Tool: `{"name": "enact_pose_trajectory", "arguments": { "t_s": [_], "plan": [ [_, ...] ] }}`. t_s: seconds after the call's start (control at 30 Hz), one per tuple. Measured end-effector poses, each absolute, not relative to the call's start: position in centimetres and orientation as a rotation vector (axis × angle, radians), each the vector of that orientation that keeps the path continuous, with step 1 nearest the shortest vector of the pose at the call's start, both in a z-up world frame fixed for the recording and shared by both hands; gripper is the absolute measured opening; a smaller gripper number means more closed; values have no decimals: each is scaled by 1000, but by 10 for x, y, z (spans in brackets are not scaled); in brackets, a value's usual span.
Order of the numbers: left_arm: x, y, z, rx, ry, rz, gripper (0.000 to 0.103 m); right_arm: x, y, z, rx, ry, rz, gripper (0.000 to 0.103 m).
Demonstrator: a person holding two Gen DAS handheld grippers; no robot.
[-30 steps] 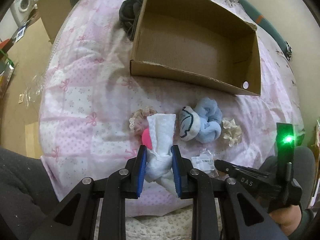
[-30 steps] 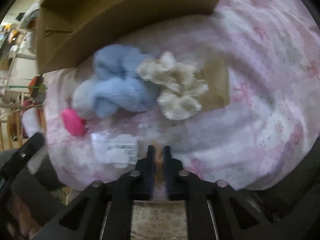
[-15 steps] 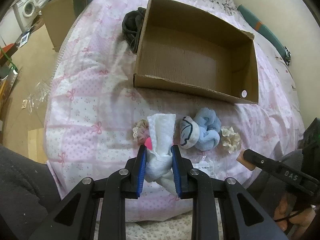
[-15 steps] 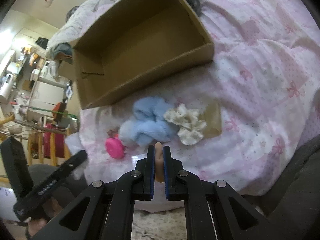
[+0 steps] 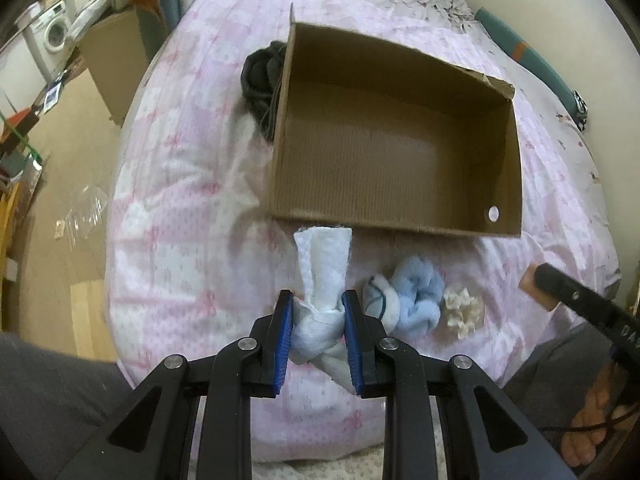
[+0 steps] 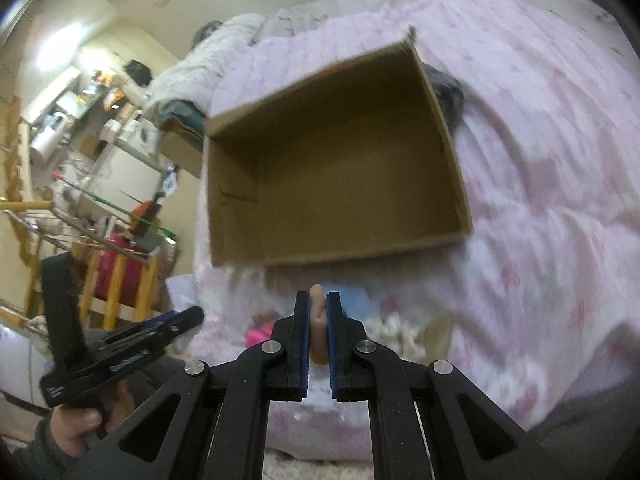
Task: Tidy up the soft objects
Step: 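Carry the white sock with the left tool over the box while the right tool carries the tan cylinder there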
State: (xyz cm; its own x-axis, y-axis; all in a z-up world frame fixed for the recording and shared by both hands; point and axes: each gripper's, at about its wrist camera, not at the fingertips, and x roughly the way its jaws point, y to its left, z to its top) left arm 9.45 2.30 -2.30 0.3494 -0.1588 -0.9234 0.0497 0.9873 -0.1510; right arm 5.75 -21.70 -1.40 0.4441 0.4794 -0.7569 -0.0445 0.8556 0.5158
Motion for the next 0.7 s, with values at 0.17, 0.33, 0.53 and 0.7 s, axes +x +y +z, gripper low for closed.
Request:
{"name": "enact_pose_trajectory", "arguments": {
  "t_s": [0.17,0.33,0.53,0.7],
  "plan": [
    [121,19,-9,-79,1169,-136,22,81,-225,-2,444,1016,360,9],
    [153,10,3,-59,1136,-149,22,109,-225,5,411,975,376,9],
    [185,-3,1,-45,1101,-158,22,142,-228,-4,405,961,331,9],
    [193,-7,-18,-47,1109,-150,22,151,-230,-20,412,978,302,9]
  ]
}}
